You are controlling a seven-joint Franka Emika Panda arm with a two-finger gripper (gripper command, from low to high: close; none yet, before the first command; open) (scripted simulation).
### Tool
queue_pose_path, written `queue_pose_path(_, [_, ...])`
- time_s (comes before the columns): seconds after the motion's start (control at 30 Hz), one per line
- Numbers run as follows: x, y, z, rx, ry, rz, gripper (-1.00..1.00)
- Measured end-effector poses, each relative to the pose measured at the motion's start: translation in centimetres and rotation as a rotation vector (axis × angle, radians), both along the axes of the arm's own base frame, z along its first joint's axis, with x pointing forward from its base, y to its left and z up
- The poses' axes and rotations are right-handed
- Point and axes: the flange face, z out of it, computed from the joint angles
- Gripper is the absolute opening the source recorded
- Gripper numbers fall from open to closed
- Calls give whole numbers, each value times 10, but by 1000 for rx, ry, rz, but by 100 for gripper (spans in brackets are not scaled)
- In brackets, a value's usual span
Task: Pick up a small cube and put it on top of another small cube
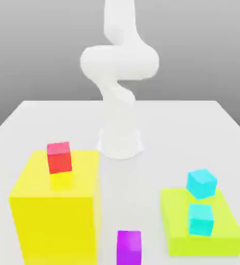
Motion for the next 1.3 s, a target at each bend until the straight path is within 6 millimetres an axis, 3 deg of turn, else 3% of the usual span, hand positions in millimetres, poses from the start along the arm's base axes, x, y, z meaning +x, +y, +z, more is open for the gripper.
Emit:
queue_pose_path(0.3, [77,5,-117,255,203,-307,0])
queue_pose_path(0.6, [118,12,-246,431,388,-662,0])
queue_pose_path(0.83, [124,17,-349,513,506,-970,0])
queue_pose_path(1.1, [104,20,-465,547,597,-1348,0])
queue_pose_path(1.27, [100,20,-529,546,606,-1411,0])
queue_pose_path(1.3, [99,20,-541,546,606,-1412,-100])
